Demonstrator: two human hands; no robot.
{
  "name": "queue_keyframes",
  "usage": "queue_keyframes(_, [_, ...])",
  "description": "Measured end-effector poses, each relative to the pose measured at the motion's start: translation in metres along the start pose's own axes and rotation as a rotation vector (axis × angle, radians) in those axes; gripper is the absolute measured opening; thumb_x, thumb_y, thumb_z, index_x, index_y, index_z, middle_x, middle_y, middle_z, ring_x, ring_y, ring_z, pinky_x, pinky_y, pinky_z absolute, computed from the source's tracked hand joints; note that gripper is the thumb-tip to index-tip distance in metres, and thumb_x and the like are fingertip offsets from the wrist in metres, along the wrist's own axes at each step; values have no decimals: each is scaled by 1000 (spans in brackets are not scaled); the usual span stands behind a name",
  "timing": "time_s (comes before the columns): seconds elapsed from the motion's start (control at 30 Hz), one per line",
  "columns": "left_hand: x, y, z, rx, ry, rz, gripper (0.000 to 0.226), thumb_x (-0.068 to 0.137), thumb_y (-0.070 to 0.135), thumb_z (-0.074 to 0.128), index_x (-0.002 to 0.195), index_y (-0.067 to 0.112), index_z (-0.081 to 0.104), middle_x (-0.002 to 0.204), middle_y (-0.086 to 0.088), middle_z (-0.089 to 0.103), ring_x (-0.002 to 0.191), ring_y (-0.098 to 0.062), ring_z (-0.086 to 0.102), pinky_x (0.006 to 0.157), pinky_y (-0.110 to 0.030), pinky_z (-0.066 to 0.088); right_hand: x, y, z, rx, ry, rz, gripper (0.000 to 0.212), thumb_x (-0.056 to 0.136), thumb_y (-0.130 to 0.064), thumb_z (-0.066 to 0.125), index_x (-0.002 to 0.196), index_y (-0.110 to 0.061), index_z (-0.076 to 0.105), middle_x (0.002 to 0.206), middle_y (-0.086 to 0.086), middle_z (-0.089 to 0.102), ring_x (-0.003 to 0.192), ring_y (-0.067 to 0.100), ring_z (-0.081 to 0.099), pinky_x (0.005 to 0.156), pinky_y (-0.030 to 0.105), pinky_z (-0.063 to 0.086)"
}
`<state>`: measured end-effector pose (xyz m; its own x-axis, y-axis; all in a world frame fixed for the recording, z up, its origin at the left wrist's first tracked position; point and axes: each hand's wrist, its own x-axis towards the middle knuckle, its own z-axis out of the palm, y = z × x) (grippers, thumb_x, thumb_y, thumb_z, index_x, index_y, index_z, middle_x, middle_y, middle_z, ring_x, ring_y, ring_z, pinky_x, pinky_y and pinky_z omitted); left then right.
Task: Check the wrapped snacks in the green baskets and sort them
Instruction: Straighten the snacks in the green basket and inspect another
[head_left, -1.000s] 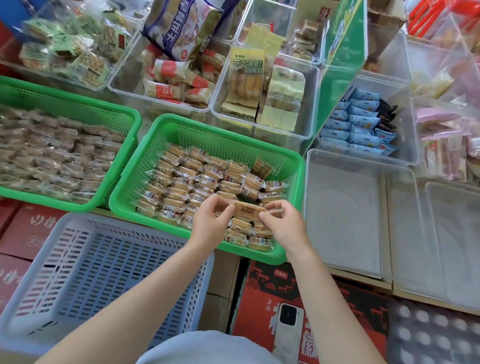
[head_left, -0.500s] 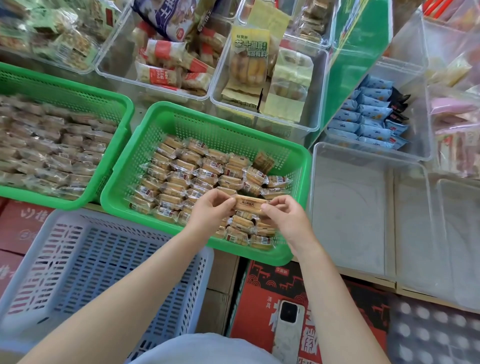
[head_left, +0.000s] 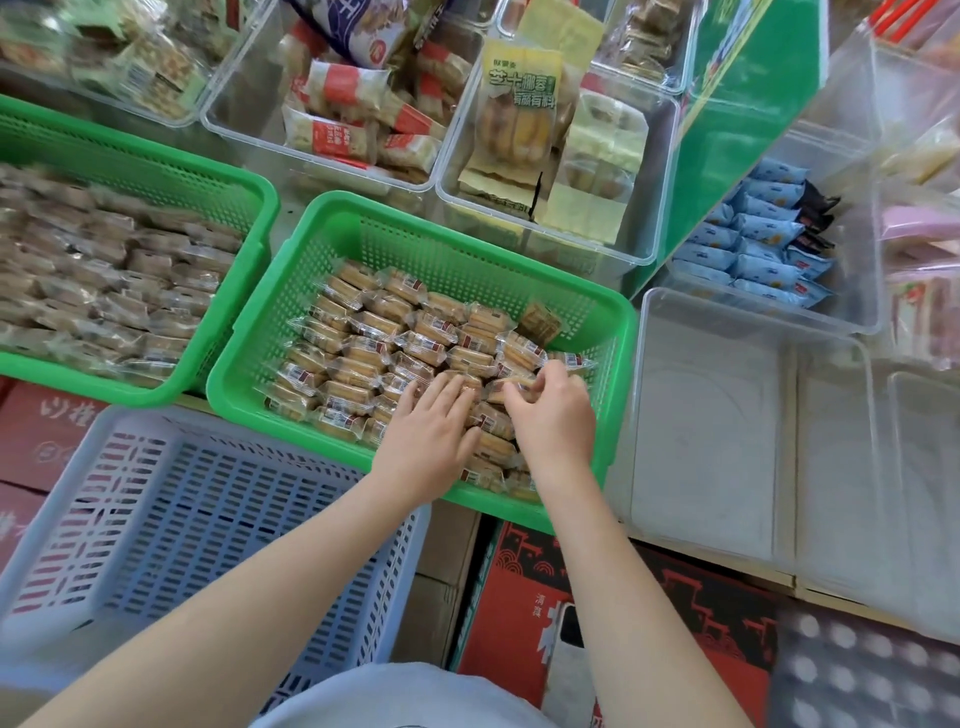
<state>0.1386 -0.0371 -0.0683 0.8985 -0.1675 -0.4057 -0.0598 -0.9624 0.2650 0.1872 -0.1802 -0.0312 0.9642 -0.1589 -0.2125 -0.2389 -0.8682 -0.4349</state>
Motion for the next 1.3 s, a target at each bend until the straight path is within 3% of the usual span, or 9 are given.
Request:
queue_keyframes(0.1, [0, 2, 0, 9, 17, -23, 64, 107, 51, 16, 162, 18, 12, 170, -2, 5, 157, -17, -4, 126, -49, -5, 5, -7, 15, -123, -54, -13, 34, 96, -44, 60, 110, -13, 57, 106, 9, 55, 82, 30, 60, 59, 30, 39])
queue_keyframes(0.27, [0, 1, 1, -32, 49, -5, 63, 107, 49, 19, 162, 19, 13, 170, -4, 9, 157, -18, -1, 126, -47, -5, 9, -2, 24, -223, -154, -93, 29, 99, -43, 52, 110, -18, 63, 110, 6, 56, 87, 25, 59, 64, 32, 48])
queue_keyframes(0.43, [0, 0, 2, -30, 75, -2, 63, 106, 50, 19, 162, 22, 13, 170, -4, 3, 157, -21, -8, 126, -47, -6, 20, 7, 7, -139, -34, -104, 22, 100, -22, 52, 113, -10, 64, 114, 8, 54, 88, 23, 57, 66, 29, 39])
queue_keyframes(0.53, [0, 0, 2, -30, 77, -4, 62, 106, 50, 20, 162, 24, 14, 170, -5, 3, 156, -23, -10, 126, -48, -5, 26, 13, 9, -110, -28, -110, 21, 99, -15, 56, 117, -5, 61, 119, 11, 56, 99, 27, 59, 75, 30, 43])
queue_keyframes(0.77, [-1, 2, -1, -47, 71, -17, 61, 106, 48, 22, 162, 24, 17, 170, -6, 5, 157, -23, -7, 126, -49, -2, 27, 16, 16, -122, -48, -192, 7, 96, -1, 55, 91, -4, 58, 101, 11, 57, 99, 27, 56, 75, 27, 37])
queue_keyframes(0.93, [-1, 2, -2, -52, 53, -25, 61, 106, 48, 23, 162, 23, 17, 170, -6, 6, 157, -23, -6, 126, -48, -2, 26, 16, 1, -3, -135, -120, 14, 100, -8, 49, 87, -12, 49, 81, 2, 56, 69, 20, 50, 53, 28, 31])
queue_keyframes(1.1, [-2, 2, -4, -45, 53, -25, 61, 106, 49, 23, 162, 24, 17, 170, -7, 6, 157, -23, -7, 125, -48, -2, 26, 16, -30, 170, -370, -57, 9, 100, -16, 55, 91, -17, 54, 96, -2, 61, 85, 18, 55, 70, 32, 39])
queue_keyframes(1.23, [-1, 1, -2, -56, 63, -35, 62, 106, 48, 24, 161, 21, 19, 170, -7, 5, 157, -23, -9, 126, -47, -2, 11, 14, -56, 344, -244, -125, 9, 99, -16, 57, 90, -19, 55, 91, -6, 62, 77, 2, 55, 65, 25, 40])
queue_keyframes(1.3, [-2, 0, -2, -77, 94, -33, 61, 106, 48, 26, 160, 19, 23, 170, -6, 6, 157, -22, -8, 125, -45, -3, -1, 16, -65, 476, -191, -101, 10, 98, -19, 58, 89, -22, 54, 84, -1, 59, 73, 6, 55, 69, 27, 46])
